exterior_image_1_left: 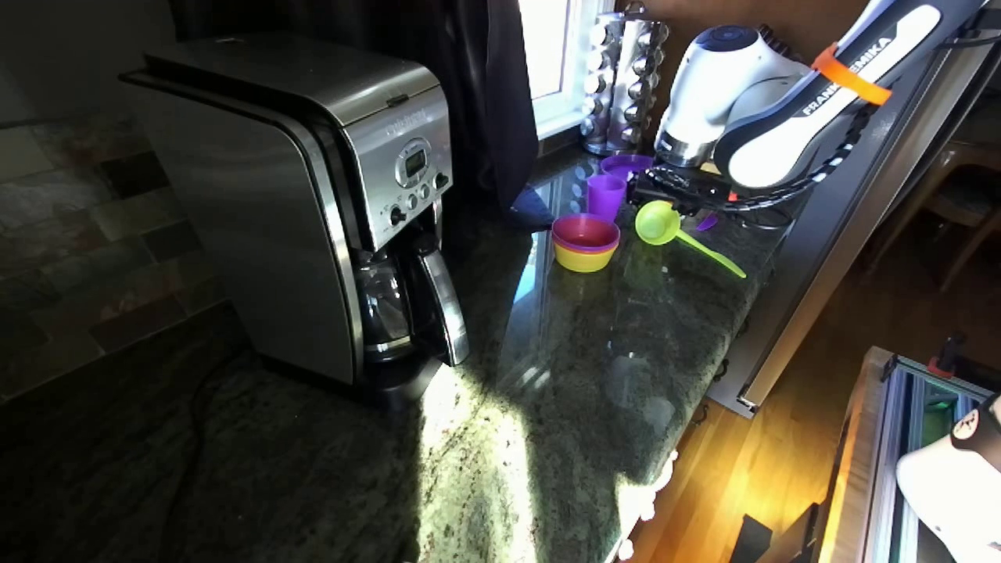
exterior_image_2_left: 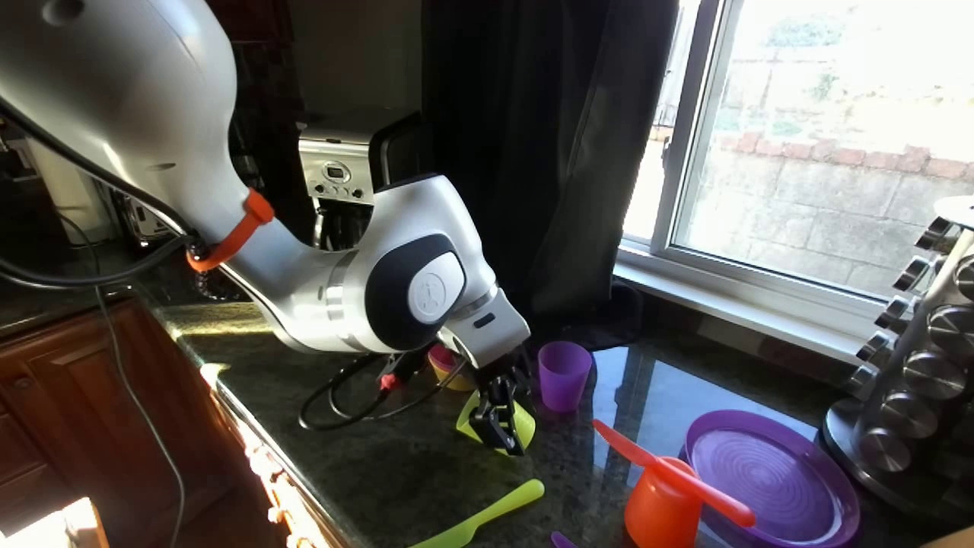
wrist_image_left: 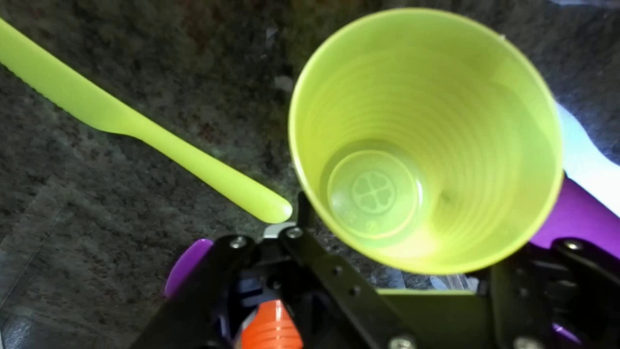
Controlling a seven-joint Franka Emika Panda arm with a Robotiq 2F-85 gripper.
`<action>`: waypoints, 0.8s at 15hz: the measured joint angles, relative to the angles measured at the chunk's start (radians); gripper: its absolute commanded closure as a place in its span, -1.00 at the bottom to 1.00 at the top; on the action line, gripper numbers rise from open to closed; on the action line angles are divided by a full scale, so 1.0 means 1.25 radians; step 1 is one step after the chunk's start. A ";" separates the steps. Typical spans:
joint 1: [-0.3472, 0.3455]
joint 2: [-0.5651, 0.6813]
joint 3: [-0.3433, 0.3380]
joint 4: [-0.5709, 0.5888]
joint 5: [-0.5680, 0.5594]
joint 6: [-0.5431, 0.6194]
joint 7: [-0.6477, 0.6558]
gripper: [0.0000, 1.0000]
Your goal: Place the yellow cup upside down then put the yellow cup on top of the yellow cup.
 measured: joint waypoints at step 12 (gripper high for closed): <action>-0.001 0.034 0.011 -0.002 0.035 0.000 -0.059 -1.00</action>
